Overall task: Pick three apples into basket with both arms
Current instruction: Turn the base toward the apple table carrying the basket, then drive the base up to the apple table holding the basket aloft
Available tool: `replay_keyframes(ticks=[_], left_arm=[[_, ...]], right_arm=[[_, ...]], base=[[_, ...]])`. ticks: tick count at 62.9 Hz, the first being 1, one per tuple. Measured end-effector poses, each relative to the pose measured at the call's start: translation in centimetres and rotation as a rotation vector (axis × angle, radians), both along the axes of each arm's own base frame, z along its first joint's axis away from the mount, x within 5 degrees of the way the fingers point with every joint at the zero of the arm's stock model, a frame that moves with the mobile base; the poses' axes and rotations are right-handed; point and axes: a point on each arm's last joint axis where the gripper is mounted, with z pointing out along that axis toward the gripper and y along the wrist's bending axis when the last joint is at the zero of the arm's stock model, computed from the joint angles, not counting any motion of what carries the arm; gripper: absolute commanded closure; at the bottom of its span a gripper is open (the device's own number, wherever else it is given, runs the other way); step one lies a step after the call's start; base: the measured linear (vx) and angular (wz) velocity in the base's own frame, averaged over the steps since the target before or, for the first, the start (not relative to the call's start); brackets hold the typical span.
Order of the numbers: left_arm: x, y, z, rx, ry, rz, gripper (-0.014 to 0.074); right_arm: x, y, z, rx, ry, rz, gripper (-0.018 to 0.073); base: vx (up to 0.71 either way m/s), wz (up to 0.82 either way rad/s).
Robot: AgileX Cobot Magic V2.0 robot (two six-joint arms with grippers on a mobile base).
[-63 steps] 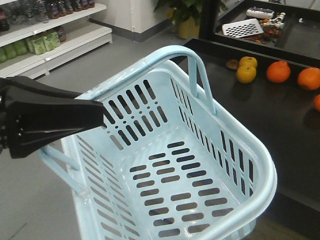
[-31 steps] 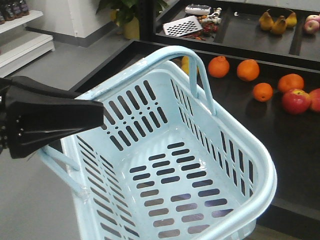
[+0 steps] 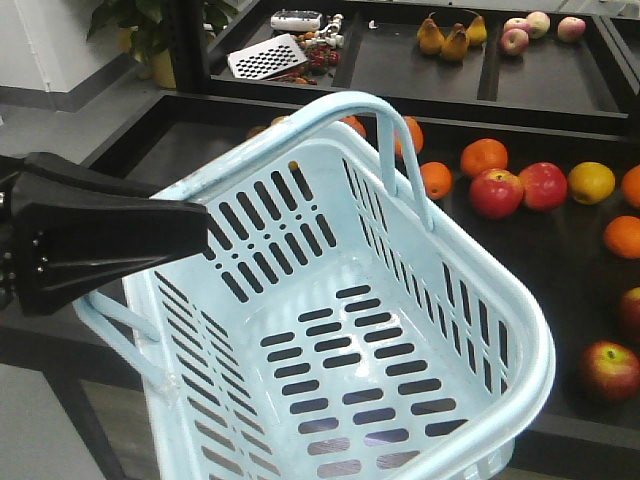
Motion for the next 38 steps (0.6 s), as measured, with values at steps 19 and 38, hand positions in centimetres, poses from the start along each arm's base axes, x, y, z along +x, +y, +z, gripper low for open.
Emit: replay_keyframes(ticks=[19, 38], left_arm=[[0.00, 0.00, 0.00, 0.000, 0.000, 0.000, 0.0603], [0.00, 0.00, 0.00, 0.000, 0.000, 0.000, 0.0603]], right_arm=[[0.00, 0.00, 0.00, 0.000, 0.000, 0.000, 0.0566], [0.00, 0.00, 0.00, 0.000, 0.000, 0.000, 0.0566]], base=[[0.11, -0.16], [0.15, -0.12]])
